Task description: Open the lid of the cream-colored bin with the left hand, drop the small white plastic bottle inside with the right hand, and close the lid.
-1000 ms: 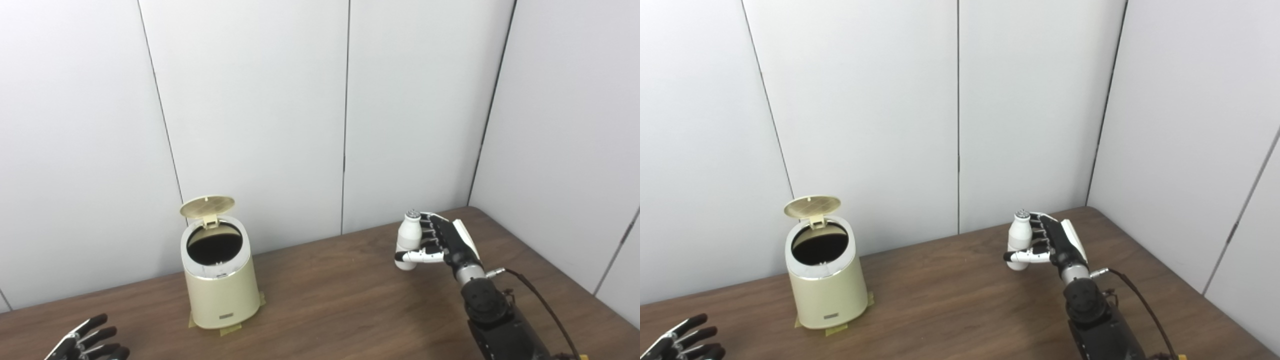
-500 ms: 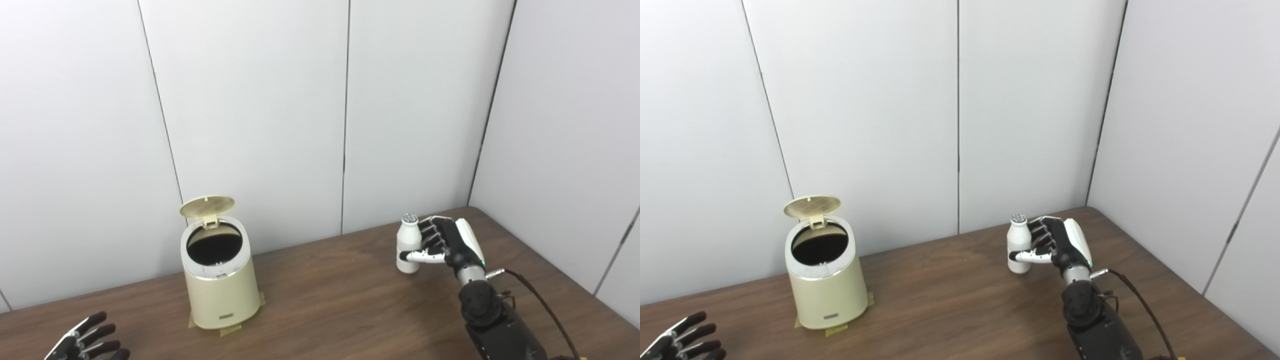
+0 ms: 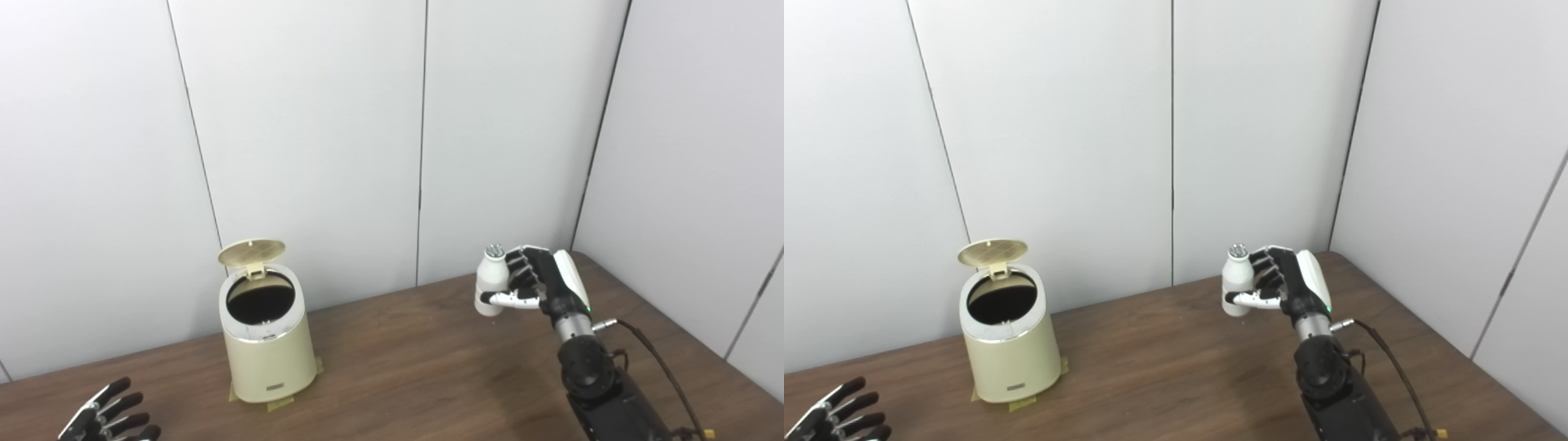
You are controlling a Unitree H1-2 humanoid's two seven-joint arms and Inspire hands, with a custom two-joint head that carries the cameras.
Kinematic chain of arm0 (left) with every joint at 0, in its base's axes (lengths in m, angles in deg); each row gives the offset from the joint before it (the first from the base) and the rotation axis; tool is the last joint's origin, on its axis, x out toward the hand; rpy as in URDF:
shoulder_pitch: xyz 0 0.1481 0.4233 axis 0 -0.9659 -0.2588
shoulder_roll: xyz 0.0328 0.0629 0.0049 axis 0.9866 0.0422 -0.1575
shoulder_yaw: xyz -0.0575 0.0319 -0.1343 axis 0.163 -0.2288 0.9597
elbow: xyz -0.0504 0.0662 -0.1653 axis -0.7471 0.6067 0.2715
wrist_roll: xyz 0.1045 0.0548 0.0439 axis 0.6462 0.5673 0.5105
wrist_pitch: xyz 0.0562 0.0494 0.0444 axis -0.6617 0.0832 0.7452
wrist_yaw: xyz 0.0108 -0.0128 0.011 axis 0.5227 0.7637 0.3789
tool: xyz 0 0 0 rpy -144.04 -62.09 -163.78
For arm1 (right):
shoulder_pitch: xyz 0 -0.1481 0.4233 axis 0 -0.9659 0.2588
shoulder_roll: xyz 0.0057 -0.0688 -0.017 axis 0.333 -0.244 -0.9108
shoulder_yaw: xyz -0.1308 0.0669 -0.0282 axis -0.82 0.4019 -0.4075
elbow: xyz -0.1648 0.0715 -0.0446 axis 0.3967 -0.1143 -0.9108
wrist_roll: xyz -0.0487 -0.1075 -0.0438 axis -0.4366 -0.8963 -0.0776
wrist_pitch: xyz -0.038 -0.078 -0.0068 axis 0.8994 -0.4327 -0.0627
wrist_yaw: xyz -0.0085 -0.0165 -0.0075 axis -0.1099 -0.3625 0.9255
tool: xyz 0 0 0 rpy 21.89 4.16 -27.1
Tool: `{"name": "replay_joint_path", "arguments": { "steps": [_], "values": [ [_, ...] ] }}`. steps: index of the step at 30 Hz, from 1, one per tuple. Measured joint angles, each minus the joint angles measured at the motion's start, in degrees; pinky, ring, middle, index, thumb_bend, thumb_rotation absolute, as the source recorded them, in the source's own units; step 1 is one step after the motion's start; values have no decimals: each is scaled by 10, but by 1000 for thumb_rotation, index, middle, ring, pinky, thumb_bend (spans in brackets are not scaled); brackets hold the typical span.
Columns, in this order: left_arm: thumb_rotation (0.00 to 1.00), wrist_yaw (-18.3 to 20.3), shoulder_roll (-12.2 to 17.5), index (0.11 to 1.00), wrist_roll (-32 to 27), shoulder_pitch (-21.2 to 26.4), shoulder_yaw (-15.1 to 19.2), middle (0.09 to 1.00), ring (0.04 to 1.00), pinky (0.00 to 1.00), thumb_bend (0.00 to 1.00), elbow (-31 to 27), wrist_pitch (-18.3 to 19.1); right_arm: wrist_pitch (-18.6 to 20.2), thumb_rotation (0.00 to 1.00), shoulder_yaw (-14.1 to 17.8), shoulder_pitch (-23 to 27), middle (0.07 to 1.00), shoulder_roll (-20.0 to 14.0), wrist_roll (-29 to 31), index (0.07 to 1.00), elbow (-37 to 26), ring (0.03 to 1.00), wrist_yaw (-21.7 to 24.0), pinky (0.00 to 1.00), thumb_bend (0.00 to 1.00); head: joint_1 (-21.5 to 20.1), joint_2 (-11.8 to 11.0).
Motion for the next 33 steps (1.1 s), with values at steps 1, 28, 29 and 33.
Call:
{"name": "replay_joint_path", "arguments": {
  "steps": [1,28,29,33],
  "values": [
    [0,1,0,902,2,0,-3,836,762,625,442,0,-1,9,0,-3,1,485,3,0,536,-18,387,5,349,513,0,0],
    [0,-27,-33,883,49,0,-32,814,760,712,613,26,-23,60,0,-90,139,500,134,-7,527,-94,375,78,298,513,184,-23],
    [21,-28,-35,877,50,0,-34,810,751,701,623,30,-25,59,0,-90,142,499,138,-4,526,-95,377,81,298,514,184,-23],
    [83,-31,-42,863,62,0,-42,799,738,689,658,45,-44,60,0,-90,149,496,153,15,527,-94,379,94,293,514,225,-20]
  ]
}}
